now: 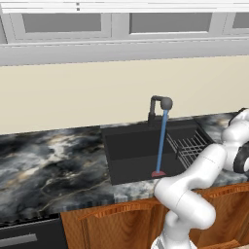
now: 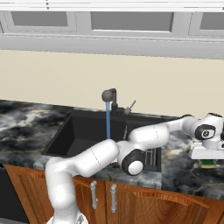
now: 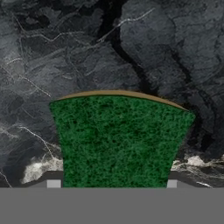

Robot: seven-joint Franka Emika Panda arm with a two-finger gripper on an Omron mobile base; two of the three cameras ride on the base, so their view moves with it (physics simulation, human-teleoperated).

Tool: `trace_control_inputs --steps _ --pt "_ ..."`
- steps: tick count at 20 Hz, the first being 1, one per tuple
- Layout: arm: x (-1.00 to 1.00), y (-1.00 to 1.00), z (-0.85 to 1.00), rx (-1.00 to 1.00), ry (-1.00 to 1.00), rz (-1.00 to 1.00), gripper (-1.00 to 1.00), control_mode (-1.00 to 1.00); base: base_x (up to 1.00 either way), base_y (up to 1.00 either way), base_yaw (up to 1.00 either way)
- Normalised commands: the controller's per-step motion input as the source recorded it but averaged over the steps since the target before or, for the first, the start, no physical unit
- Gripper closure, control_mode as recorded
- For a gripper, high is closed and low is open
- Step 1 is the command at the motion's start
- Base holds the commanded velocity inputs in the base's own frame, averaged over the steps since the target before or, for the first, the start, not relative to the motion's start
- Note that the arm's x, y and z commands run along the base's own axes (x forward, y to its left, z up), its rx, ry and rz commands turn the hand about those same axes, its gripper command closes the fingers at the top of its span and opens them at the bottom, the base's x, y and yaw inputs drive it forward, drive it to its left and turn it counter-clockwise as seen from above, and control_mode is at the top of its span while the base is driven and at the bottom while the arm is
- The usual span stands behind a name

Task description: Soak the sponge with water for a few seconds and then drop it inside the sink.

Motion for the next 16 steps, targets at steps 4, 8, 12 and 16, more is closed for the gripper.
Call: trace_control_inputs --steps 4,8,12,16 --pt "-0.07 0.0 0.03 0.0 0.0 0.0 1.0 -1.0 0.0 0.0 0.0" --pt "-0.26 0.51 0.39 0.0 -0.1 0.0 1.0 -1.0 0.0 0.0 0.0" --pt "-0.39 0.61 0.61 0.0 -0.21 0.0 1.0 -1.0 0.0 0.0 0.0" --pt "-0.47 0.73 0.4 0.0 -0.12 0.0 1.0 -1.0 0.0 0.0 0.0"
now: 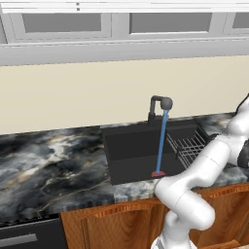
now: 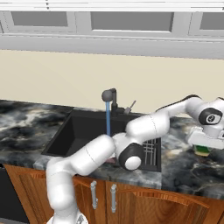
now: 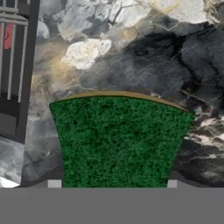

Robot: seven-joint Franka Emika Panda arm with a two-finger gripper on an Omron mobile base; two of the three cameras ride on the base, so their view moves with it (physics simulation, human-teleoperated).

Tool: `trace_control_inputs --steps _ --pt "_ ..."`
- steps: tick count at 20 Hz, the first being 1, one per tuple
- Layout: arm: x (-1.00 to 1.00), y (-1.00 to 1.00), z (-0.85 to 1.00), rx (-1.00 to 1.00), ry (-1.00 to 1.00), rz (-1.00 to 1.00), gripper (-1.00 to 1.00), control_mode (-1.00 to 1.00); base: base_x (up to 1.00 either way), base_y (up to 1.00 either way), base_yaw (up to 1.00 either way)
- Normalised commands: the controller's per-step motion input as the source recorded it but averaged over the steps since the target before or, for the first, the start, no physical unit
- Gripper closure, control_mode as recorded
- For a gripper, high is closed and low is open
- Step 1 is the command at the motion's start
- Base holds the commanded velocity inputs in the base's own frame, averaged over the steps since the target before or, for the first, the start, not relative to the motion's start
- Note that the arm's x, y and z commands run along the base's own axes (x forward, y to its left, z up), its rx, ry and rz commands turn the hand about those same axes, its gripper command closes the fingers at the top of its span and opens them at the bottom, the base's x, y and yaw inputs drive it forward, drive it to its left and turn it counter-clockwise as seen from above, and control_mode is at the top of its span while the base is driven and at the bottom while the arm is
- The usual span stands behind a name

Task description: Soak the sponge with water for a few seconds and then drop it inside the sink.

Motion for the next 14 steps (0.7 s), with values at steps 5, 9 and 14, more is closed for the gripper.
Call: trace_control_inputs --steps 5,9,14 --pt "-0.69 0.98 0.01 -0.06 -0.08 0.0 1.0 -1.0 0.0 0.0 0.0" --pt "-0.38 1.0 0.0 -0.09 -0.14 0.02 1.0 -1.0 0.0 0.0 0.0" --pt "0.17 1.0 -0.09 -0.15 -0.28 0.0 1.0 -1.0 0.0 0.0 0.0"
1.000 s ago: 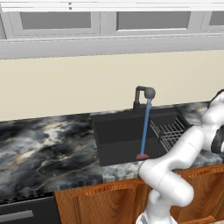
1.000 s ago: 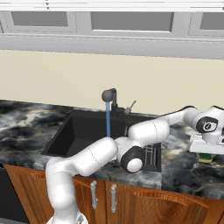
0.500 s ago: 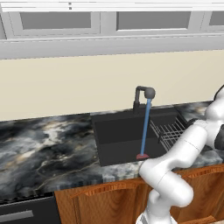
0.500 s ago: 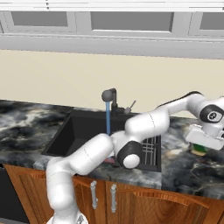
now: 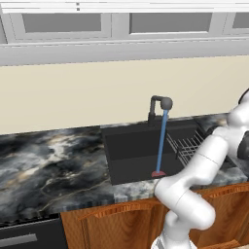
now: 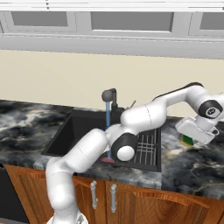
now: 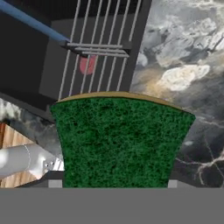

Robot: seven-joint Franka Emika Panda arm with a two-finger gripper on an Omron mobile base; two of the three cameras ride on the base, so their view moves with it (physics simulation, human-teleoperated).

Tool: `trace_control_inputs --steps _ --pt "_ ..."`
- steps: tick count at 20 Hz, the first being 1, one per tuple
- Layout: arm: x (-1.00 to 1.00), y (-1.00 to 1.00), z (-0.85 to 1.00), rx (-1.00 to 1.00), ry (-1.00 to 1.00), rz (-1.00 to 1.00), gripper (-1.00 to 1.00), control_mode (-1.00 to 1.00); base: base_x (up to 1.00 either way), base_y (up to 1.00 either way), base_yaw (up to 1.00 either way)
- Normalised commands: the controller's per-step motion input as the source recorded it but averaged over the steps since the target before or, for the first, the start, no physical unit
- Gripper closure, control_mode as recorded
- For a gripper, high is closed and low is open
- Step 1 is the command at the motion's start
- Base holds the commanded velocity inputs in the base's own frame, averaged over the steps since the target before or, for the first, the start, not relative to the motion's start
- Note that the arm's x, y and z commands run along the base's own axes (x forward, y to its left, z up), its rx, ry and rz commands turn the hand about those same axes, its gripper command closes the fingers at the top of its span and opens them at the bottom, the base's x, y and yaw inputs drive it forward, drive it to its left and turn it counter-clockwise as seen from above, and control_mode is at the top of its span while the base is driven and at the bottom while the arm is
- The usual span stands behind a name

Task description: Soak the sponge with water for a few seconds and then drop it inside the sink.

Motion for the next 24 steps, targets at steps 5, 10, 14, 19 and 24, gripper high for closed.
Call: trace_control_inputs --steps 5,10,14,19,24 --pt "0.45 1.0 -0.13 -0.17 -0.38 0.0 1.0 -1.0 0.0 0.0 0.0" --pt "0.36 1.0 -0.25 -0.17 -0.42 -0.01 1.0 -1.0 0.0 0.0 0.0" --pt "0.02 0.89 -0.06 -0.15 -0.45 0.0 1.0 -1.0 0.0 0.0 0.0" --pt "-0.32 0.9 0.3 -0.18 -0.3 -0.02 1.0 -1.0 0.0 0.0 0.0" --pt "-0.73 0.61 0.6 -0.21 -0.08 -0.01 1.0 -1.0 0.0 0.0 0.0"
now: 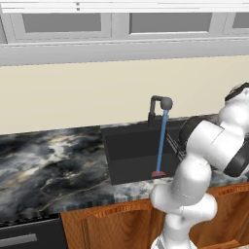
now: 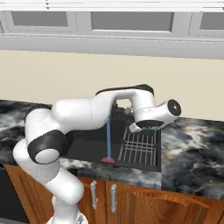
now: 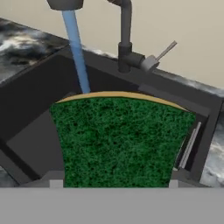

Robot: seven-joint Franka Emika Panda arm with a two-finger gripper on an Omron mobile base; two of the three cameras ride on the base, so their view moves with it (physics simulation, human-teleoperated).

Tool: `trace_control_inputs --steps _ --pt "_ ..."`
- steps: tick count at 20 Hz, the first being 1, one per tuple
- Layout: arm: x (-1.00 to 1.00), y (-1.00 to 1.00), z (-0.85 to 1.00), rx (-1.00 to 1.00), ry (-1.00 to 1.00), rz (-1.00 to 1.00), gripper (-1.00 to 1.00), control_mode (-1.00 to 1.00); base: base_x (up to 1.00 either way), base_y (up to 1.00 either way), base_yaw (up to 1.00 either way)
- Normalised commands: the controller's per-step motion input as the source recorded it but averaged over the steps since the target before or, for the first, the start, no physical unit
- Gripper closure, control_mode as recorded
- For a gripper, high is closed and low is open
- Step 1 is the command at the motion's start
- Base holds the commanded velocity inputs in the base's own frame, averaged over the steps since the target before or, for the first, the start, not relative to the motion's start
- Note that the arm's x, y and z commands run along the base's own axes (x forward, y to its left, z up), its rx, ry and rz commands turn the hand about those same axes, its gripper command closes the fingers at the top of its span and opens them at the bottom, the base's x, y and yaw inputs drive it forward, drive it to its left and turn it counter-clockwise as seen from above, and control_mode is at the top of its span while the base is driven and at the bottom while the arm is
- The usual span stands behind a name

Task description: Soak the sponge with water for a few seconds and then drop it inside the sink.

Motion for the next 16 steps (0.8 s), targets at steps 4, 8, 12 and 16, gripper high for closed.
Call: trace_control_inputs --steps 4,8,12,16 --pt "-0.52 0.6 0.45 -0.23 0.02 -0.06 1.0 -1.0 0.0 0.0 0.0" --pt "-0.17 0.43 0.19 -0.17 0.24 -0.04 1.0 -1.0 0.0 0.0 0.0" --pt "0.0 0.09 0.0 -0.02 0.23 -0.06 1.0 -1.0 0.0 0.0 0.0" --pt "0.0 0.01 0.0 0.0 0.19 -0.13 1.0 -1.0 0.0 0.0 0.0"
